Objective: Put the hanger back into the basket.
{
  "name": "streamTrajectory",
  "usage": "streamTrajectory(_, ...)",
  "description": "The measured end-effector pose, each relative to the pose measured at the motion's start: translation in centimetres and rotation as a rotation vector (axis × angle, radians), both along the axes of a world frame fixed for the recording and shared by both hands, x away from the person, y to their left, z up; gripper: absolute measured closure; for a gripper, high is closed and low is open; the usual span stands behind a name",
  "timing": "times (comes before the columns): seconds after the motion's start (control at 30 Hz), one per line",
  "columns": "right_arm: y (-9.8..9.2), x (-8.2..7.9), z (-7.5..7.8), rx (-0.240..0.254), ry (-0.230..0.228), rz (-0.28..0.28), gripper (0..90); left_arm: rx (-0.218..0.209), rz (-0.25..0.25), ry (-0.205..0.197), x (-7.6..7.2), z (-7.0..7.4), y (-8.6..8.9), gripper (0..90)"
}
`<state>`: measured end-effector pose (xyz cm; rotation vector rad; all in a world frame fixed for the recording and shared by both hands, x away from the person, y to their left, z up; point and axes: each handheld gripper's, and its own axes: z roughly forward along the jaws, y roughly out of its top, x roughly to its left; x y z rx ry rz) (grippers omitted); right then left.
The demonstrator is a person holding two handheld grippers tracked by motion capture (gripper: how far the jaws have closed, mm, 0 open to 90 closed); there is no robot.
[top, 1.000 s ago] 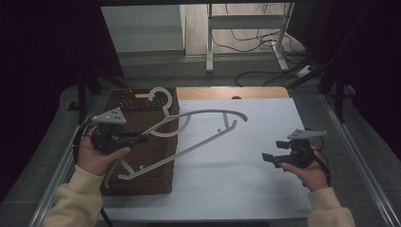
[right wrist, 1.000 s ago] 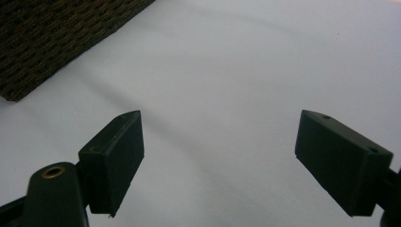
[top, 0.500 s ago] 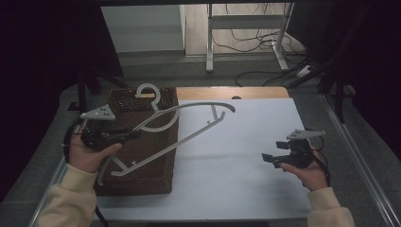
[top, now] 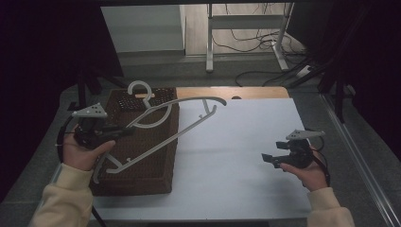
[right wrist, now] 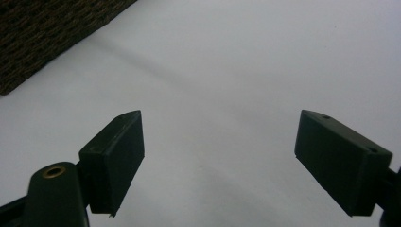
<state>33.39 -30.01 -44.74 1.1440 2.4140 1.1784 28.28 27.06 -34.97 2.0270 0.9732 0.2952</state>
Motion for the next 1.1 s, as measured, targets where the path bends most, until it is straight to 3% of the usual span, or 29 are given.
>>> streamTrajectory(0.63,0.0,0.1,-0.2,-0.014,-0.003,-0.003,15.5,-0.02,0.086,-0.006,0.4,-0.3,2.6,81.9)
streamTrajectory(1.1,0.1,0.1,-0.3,-0.022,0.001,-0.004,15.4,-0.04,0.222,0.001,0.9,-1.9,6.0,81.9)
